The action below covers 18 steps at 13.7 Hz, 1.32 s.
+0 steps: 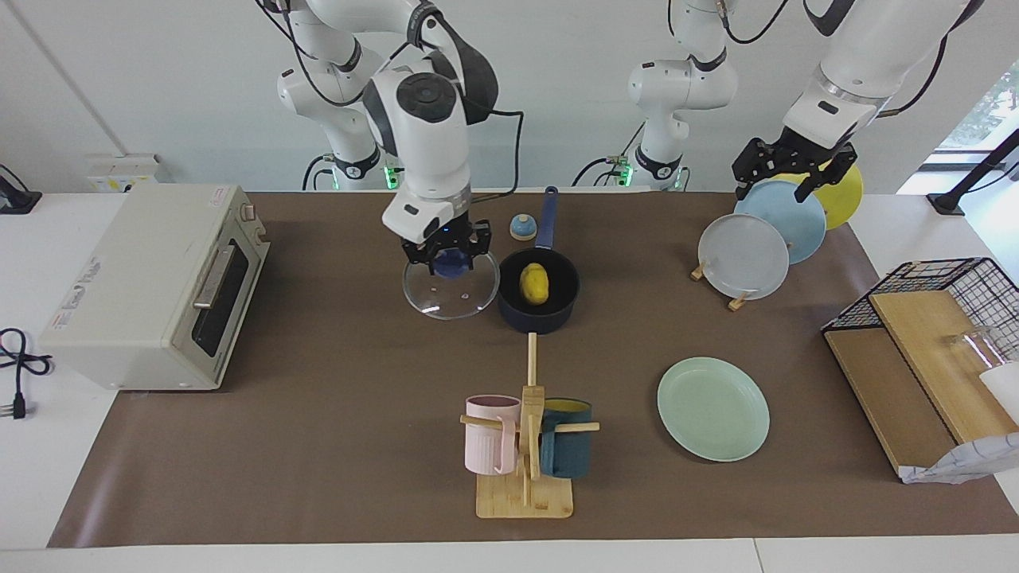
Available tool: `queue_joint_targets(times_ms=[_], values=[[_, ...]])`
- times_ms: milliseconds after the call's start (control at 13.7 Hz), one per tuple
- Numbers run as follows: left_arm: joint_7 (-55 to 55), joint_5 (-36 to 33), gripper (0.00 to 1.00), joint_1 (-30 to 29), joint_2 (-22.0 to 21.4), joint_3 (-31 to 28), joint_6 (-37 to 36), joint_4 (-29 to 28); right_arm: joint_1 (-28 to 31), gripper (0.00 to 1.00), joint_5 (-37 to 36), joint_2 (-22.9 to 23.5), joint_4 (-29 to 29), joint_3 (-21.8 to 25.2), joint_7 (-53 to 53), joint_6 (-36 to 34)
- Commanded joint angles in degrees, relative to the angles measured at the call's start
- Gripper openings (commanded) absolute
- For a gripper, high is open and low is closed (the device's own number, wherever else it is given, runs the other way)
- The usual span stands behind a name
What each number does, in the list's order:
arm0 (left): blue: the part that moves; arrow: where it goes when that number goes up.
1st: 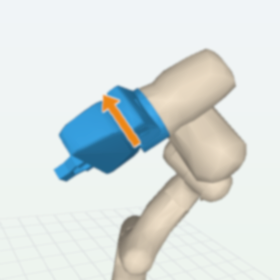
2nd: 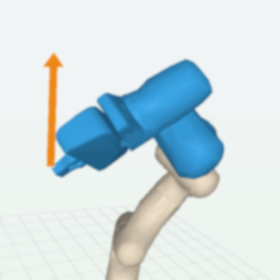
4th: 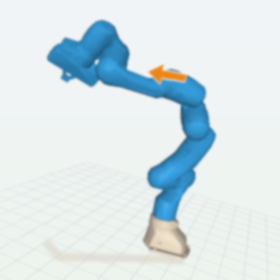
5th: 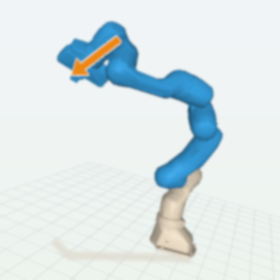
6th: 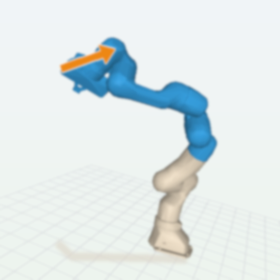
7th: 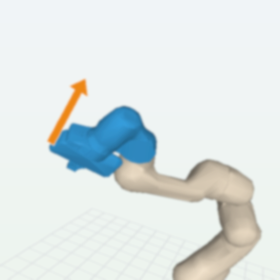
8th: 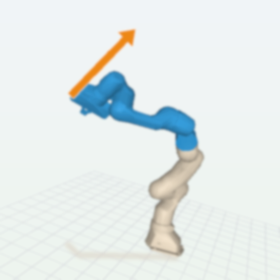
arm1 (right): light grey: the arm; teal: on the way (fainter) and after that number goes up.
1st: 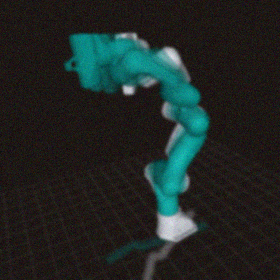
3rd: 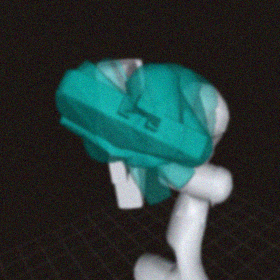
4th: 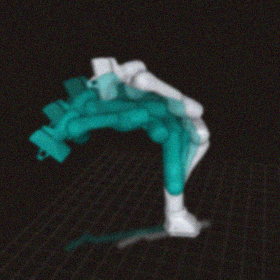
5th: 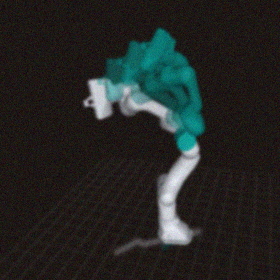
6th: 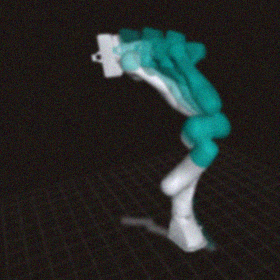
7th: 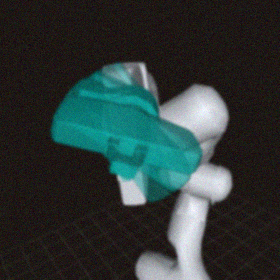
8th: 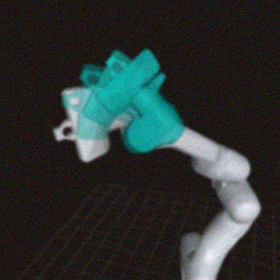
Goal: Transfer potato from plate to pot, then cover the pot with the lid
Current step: 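Carry the glass lid with the right gripper over the saucepan, then lower the lid onto the saucepan and open the right gripper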
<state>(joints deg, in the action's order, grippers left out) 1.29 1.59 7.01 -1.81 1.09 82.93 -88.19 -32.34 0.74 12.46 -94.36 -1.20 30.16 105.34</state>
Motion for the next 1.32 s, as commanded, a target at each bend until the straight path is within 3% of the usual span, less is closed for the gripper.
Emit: queue_joint_targets(times_ms=[0, 365, 1243], values=[[0.64, 0.52, 1.00, 0.11, -0.48, -0.12, 0.22, -0.23, -3.07, 0.01, -0.04, 0.46, -0.12, 0.14, 5.86, 3.19], [0.20, 0.52, 1.00, -0.33, -0.48, -0.21, 0.39, -0.32, -8.78, 0.02, -0.56, 2.56, -1.44, 0.14, 11.23, 7.07], [0.64, 0.52, 1.00, 0.02, -0.56, -0.21, 0.57, -0.40, -9.32, 0.06, -3.64, 4.15, -4.86, 0.14, 11.15, 13.48]])
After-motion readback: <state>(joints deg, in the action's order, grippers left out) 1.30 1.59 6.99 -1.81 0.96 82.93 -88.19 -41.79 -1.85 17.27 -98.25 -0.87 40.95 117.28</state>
